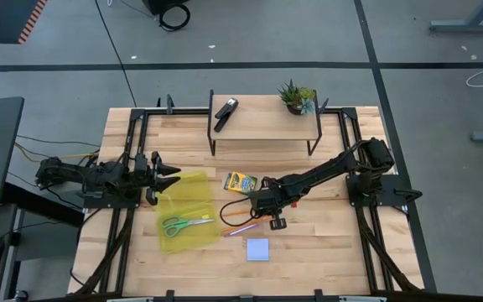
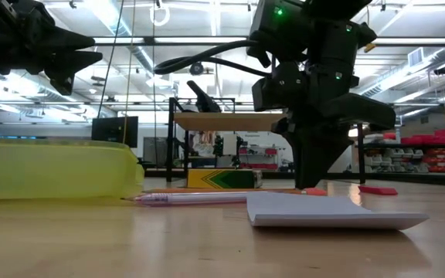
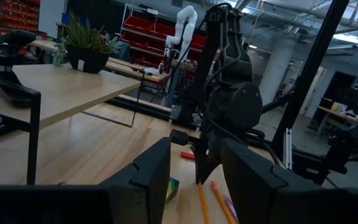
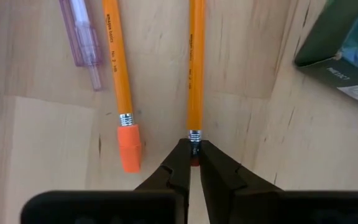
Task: Pack school essentials
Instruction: Put the top orange pencil into the yellow supply box
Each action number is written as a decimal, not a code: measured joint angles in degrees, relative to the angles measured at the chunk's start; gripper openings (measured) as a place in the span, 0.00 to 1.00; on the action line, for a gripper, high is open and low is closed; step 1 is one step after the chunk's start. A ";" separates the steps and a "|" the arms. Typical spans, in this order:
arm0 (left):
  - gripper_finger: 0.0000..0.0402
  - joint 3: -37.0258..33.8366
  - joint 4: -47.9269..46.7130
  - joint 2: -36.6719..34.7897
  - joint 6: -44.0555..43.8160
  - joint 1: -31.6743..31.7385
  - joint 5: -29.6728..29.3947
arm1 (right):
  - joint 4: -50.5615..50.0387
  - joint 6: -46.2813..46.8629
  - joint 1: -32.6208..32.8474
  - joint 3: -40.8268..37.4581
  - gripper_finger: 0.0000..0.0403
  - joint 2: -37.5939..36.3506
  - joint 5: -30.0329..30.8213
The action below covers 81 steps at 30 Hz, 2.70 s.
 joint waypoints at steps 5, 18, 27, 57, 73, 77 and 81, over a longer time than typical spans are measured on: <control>0.37 0.00 0.00 0.00 -0.04 0.00 0.00 | -2.49 0.00 -0.08 0.35 0.08 -0.85 0.56; 0.38 -0.02 -0.25 0.00 -0.06 0.00 0.01 | -7.12 1.13 -0.59 0.72 0.08 -2.27 1.24; 0.36 -0.02 -0.24 0.00 -0.04 0.00 0.00 | -10.47 0.26 -0.57 3.82 0.08 -2.28 1.22; 0.38 -0.02 -0.24 0.00 -0.05 0.00 0.00 | -20.73 -4.09 -1.29 29.05 0.08 -2.44 6.21; 0.38 0.00 -0.23 0.00 -0.04 0.02 0.00 | 4.25 -7.70 -1.09 29.04 0.08 2.76 -7.24; 0.38 0.03 -0.36 0.29 -0.05 0.02 -0.01 | 10.16 -7.74 -1.16 29.04 0.08 6.00 -9.95; 0.37 0.00 -0.69 0.74 -0.06 0.02 0.04 | 14.30 -7.50 -1.11 29.98 0.08 9.81 -12.58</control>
